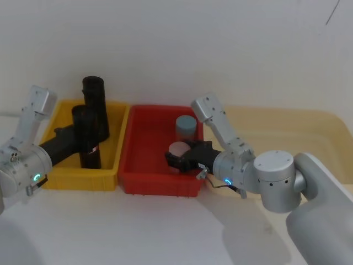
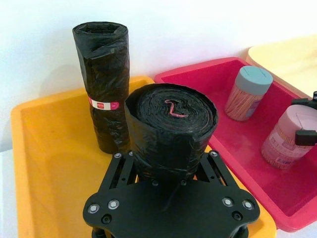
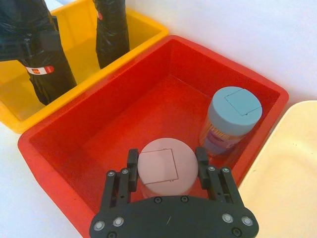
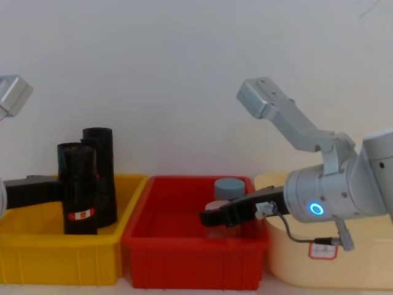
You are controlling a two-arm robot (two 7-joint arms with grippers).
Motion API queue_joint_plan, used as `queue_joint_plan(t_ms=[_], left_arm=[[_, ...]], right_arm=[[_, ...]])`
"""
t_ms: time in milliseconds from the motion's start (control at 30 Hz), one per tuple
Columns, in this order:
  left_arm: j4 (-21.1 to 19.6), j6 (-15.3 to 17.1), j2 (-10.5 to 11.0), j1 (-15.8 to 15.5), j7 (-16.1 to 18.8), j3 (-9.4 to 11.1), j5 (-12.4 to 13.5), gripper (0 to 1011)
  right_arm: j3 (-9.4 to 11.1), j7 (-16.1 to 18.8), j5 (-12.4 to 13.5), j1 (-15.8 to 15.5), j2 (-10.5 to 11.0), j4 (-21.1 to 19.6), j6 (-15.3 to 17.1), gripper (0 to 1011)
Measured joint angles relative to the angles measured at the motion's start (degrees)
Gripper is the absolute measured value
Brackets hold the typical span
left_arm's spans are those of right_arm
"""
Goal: Pick up the garbage bag with the one hand and transfer it to the other hand.
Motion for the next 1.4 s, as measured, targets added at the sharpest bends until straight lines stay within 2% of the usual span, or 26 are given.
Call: queue_joint_plan(t_ms=[200, 333, 467, 567, 700, 767, 800, 900, 1033, 1133, 1400], left_arm=[[0.0, 0.0, 0.0, 0.0, 0.0, 0.0, 0.0, 440], [0.0, 0.0, 0.0, 0.0, 0.0, 0.0, 0.0, 440], [0.0, 0.0, 0.0, 0.0, 0.0, 0.0, 0.0, 440], [0.0, 0.0, 0.0, 0.0, 0.0, 0.0, 0.0, 440], [0.0, 0.0, 0.0, 0.0, 0.0, 0.0, 0.0, 440], [0.0, 0.0, 0.0, 0.0, 0.0, 0.0, 0.0, 440], [0.0, 0.0, 0.0, 0.0, 0.0, 0.0, 0.0, 440], [0.0, 0.0, 0.0, 0.0, 0.0, 0.0, 0.0, 440], [0.0, 0.0, 0.0, 0.0, 0.0, 0.0, 0.0, 440], [0.0, 0.0, 0.0, 0.0, 0.0, 0.0, 0.0, 440], [0.0, 0.0, 0.0, 0.0, 0.0, 0.0, 0.0, 440]], right_arm=[[0.1, 0.0, 0.0, -0.1, 0.1, -0.2, 0.0, 664], [0.5, 0.0, -0.1, -0.8, 0.5, -1.8, -0.1, 664], [1.0, -0.2, -0.1, -1.6, 1.0, -3.9, -0.3, 664], [2.2, -0.7, 0.0, -3.0, 2.0, -7.9, -0.5, 664], [3.3, -1.1, 0.2, -4.2, 2.8, -11.0, -0.6, 664], [4.6, -1.7, 0.4, -5.1, 3.6, -14.4, -0.7, 664], [4.6, -1.7, 0.4, -5.1, 3.6, -14.4, -0.7, 664], [6.5, -2.5, 0.6, -6.5, 4.7, -18.5, -0.6, 664], [8.2, -3.3, 0.7, -7.4, 5.5, -21.6, -0.5, 664], [10.5, -4.3, 0.7, -8.7, 6.7, -25.1, -0.1, 664], [14.8, -6.5, 0.3, -10.9, 8.9, -29.8, 1.3, 664]])
